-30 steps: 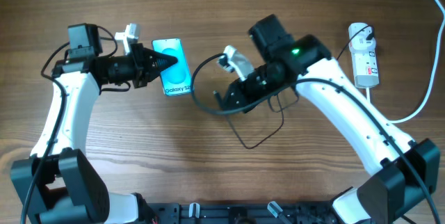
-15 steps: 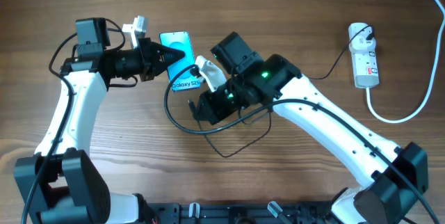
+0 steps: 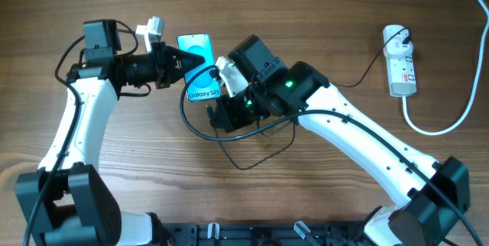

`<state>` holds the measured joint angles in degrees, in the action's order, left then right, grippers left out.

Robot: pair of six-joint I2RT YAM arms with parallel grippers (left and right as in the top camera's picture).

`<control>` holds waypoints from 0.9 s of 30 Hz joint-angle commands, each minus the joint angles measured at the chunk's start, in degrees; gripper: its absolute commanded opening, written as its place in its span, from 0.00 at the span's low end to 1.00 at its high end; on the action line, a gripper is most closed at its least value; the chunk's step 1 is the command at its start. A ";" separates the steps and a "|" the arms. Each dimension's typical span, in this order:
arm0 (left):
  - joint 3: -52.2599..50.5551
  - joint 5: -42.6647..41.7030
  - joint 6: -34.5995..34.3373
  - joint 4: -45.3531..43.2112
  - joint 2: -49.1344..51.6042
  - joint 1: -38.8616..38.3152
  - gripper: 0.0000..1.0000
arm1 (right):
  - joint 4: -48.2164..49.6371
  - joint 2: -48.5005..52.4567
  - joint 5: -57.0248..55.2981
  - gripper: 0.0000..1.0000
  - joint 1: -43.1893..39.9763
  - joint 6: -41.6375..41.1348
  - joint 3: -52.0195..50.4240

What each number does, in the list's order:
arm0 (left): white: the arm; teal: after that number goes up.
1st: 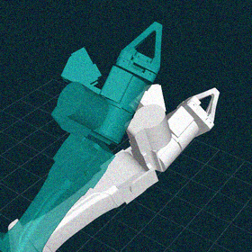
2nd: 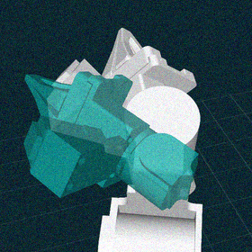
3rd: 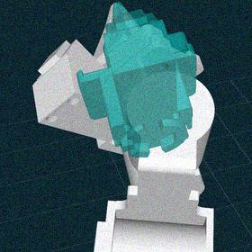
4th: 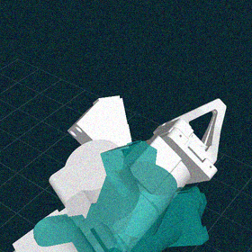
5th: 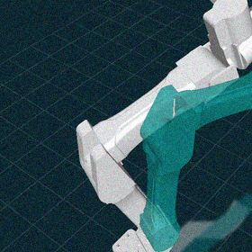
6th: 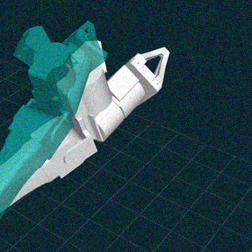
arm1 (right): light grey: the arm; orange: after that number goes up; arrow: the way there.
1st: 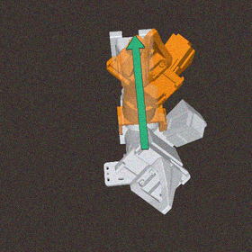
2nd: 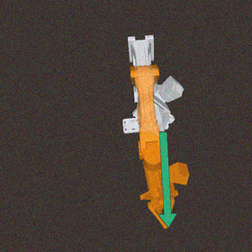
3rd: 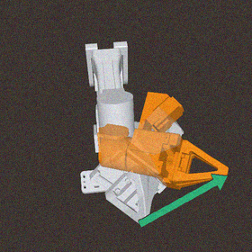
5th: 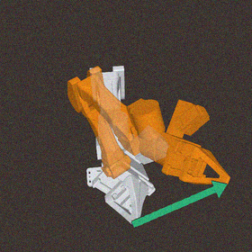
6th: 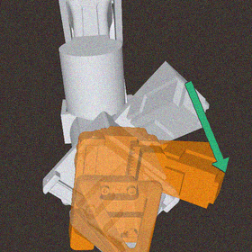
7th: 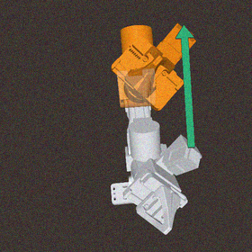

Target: Plug charger to phone and switch on socket

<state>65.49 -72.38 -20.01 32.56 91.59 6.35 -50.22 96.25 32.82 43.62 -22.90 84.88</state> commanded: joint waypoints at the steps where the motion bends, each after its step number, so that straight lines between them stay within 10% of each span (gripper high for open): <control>1: 0.28 -2.78 2.91 -0.24 -0.87 -1.07 0.04 | 0.26 -0.83 2.19 0.04 0.24 1.40 -0.07; 27: 0.28 0.04 3.32 -0.26 -0.87 -2.67 0.04 | 1.60 -0.83 2.73 0.04 0.22 1.84 -0.07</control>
<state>65.49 -71.20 -18.04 32.53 91.59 3.75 -49.15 96.25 34.50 43.68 -22.22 84.88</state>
